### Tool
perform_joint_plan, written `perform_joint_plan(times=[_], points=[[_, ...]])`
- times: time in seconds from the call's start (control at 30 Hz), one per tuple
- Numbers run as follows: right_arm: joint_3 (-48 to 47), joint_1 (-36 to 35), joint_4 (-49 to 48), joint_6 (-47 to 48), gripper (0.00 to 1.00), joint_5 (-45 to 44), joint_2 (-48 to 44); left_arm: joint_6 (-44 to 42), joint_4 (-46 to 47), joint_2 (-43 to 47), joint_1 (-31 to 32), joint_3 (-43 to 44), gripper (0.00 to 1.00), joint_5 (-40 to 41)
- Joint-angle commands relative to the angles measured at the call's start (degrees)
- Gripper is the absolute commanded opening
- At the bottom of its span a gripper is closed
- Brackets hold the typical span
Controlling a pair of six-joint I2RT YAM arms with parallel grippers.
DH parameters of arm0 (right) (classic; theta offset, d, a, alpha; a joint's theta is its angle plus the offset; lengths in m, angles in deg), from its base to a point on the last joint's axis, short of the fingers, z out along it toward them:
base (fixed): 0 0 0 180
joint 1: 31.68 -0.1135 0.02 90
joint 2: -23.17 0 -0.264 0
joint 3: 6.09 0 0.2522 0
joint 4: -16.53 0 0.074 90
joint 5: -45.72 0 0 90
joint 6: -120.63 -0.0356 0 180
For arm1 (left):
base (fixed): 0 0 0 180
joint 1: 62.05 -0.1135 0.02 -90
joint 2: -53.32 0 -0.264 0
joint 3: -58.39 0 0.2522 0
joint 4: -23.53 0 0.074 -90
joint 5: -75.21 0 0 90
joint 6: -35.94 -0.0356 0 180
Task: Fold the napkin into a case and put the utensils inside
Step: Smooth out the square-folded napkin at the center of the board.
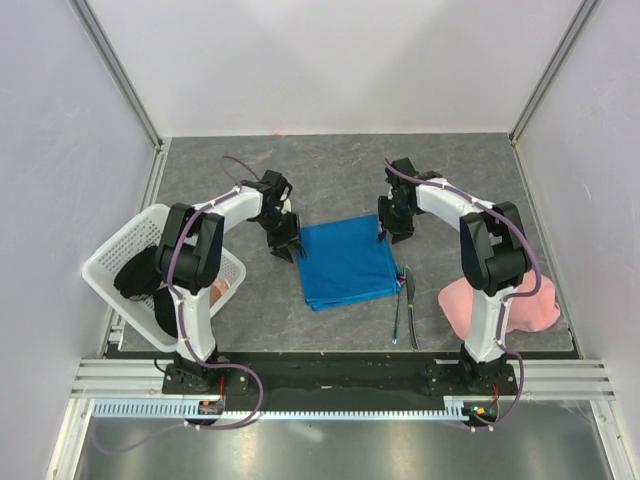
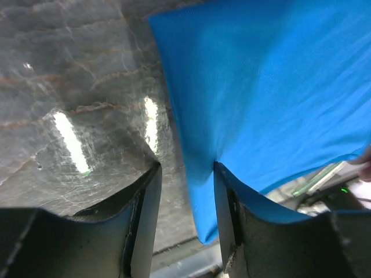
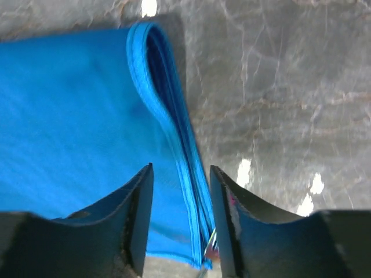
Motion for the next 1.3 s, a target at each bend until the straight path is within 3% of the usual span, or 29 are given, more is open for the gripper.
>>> perform_joint_plan(times=[0.0, 0.23, 0.3, 0.4, 0.43, 0.53, 0.67, 0.77, 0.9, 1.27], points=[[-1.6, -0.3, -3.5, -1.5, 0.45, 0.5, 2.1, -4.3, 1.1, -3.5, -1.5, 6.1, 0.49, 2.7], [0.5, -3.7, -8.0, -10.4, 0.40, 9.9, 3.2, -7.3, 1.0, -10.6, -5.1, 17.0, 0.48, 1.7], [0.4, -3.7, -8.8, -12.7, 0.42, 12.3, 1.7, -9.3, -0.1, -11.3, -5.3, 21.4, 0.49, 1.4], [-1.2, -3.6, -6.2, -10.6, 0.53, 10.9, -0.3, -10.6, -2.9, -10.5, -5.4, 24.9, 0.52, 3.2], [-1.5, -3.5, -5.2, -9.3, 0.60, 9.5, -0.8, -10.4, -3.8, -9.1, -5.3, 25.1, 0.54, 3.8], [-1.6, -2.9, -1.2, -4.4, 0.68, 5.2, -2.3, -9.6, -5.7, -4.8, -4.6, 20.6, 0.56, 5.3], [1.5, -3.4, 2.0, -2.1, 0.69, 5.8, -4.3, -9.8, -6.2, 5.8, -2.0, 11.7, 0.56, 7.0], [5.6, -5.7, 1.6, -4.7, 0.65, 8.4, -8.3, -9.7, -6.8, 10.1, 0.1, 5.4, 0.55, 6.3], [10.2, -10.1, -0.1, -9.5, 0.49, 10.6, -11.5, -9.8, -8.8, 14.9, 0.4, 0.0, 0.55, 7.1], [17.1, -12.4, -2.7, -14.3, 0.36, 11.3, -12.8, -10.3, -9.4, 18.2, 0.4, -6.6, 0.57, 8.3]])
